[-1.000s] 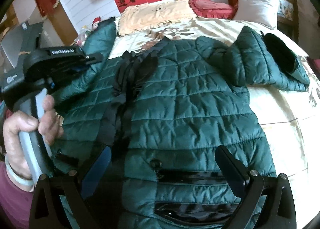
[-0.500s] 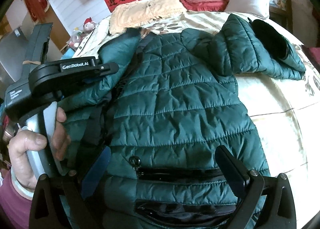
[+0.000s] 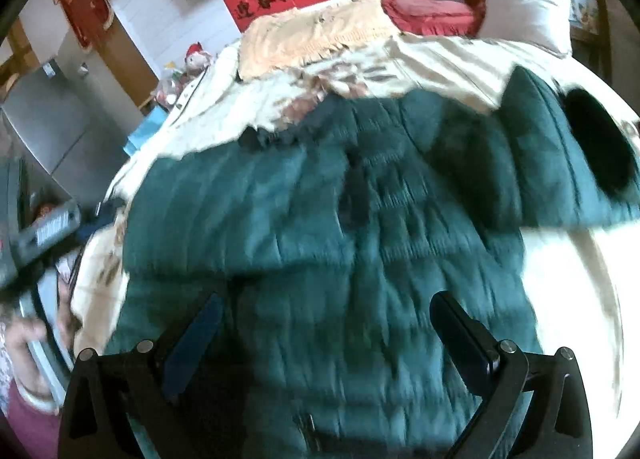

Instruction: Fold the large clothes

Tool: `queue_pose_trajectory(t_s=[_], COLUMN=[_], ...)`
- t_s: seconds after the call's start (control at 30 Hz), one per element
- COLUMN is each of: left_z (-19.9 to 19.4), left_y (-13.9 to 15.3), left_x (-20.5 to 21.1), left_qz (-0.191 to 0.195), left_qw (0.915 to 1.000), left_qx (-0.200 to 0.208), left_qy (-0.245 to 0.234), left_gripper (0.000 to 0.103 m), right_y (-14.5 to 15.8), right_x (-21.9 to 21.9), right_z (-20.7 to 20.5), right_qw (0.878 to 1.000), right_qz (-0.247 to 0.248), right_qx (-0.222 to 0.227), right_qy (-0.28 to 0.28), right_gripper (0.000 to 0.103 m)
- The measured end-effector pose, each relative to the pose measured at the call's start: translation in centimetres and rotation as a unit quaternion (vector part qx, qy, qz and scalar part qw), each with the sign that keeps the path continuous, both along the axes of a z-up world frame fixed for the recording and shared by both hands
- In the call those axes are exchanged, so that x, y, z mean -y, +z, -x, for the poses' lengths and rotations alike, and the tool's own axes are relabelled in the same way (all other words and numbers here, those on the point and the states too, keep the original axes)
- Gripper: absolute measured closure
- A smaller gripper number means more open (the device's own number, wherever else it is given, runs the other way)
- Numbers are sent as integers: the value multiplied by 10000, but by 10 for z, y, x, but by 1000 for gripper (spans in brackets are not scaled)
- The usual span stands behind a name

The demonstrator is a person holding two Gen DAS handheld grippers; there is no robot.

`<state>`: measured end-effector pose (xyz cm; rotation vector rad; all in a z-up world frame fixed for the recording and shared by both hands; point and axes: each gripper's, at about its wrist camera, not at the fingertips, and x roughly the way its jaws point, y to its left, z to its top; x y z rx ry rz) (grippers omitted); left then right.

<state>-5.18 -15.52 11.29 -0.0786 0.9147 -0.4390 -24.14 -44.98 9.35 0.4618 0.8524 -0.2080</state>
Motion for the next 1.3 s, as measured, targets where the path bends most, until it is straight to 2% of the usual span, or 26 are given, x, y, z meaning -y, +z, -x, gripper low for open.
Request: queue_pose_trajectory(t_s=[0.17, 0.2, 0.23, 0.3, 0.33, 0.43, 0.5, 0.57, 0.63, 0.73, 0.8, 0.9, 0.97, 1.0, 1.03, 1.07, 1.17, 1.23, 1.3], left_z=[-11, -12, -14, -18, -19, -26, -26, -27, -29, -28, -28, -32, -35, -37, -39, -40, -46, -49, -51], left_y=[-13, -15, -15, -17, -17, -17, -18, -22, -29, -32, -30, -29, -30, -31, -32, -34, -44, -54, -63], left_x=[-48, -54, -58, -67, -70, -79, -80, -74, -63, -46, -34, -15, -4, 2, 9, 14, 31, 39, 41], left_qz=[70, 54, 47, 59, 72, 121, 142, 70, -21, 57, 66, -40, -87, -123, -187, -257, -639, -948, -1032], left_qw=[9983, 9979, 9976, 9969, 9965, 9954, 9952, 9957, 9964, 9966, 9970, 9975, 9977, 9979, 9979, 9978, 9964, 9939, 9930], left_qx=[-184, -206, -223, -252, -262, -294, -284, -269, -337, -416, -309, -214, -208, -184, -149, -118, -47, -54, -56], left_qy=[553, 608, 651, 749, 790, 908, 928, 885, 784, 712, 701, 674, 633, 616, 607, 604, 564, 564, 574], left_gripper=[42, 42, 42, 42, 42, 42, 42, 42, 42, 42, 42, 42, 42, 42, 42, 42, 42, 42, 42], right_y=[-21, -28, -33, -40, -38, -13, 14, 25, 15, -22, -35, -30, -24, -17, -7, -1, 10, 4, -8], right_x=[15, 16, 15, 19, 20, 17, 22, 31, 38, 44, 44, 46, 49, 52, 50, 45, 24, 7, -2], right_z=[-66, -79, -86, -93, -93, -81, -61, -46, -49, -60, -61, -63, -60, -53, -44, -43, -46, -61, -77], right_qw=[9987, 9979, 9973, 9971, 9975, 9998, 9988, 9962, 9955, 9934, 9932, 9922, 9924, 9912, 9900, 9895, 9927, 9932, 9914], right_qz=[71, 61, 3, -319, -376, -4, 349, 657, 848, 957, 965, 1117, 1032, 1073, 1149, 1195, 1150, 1152, 1263], right_qx=[-508, -635, -727, -680, -588, -162, 333, 461, 164, -426, -498, -395, -491, -410, -160, -8, 158, 36, -123], right_qy=[12, 88, 127, 83, 96, 113, -59, -330, -401, -468, -426, -394, -461, -651, -806, -817, -316, 165, 320], right_gripper=[1, 11, 33, 61, 71, 83, 83, 83, 83, 83, 83, 83, 73, 56, 51, 51, 51, 51, 51])
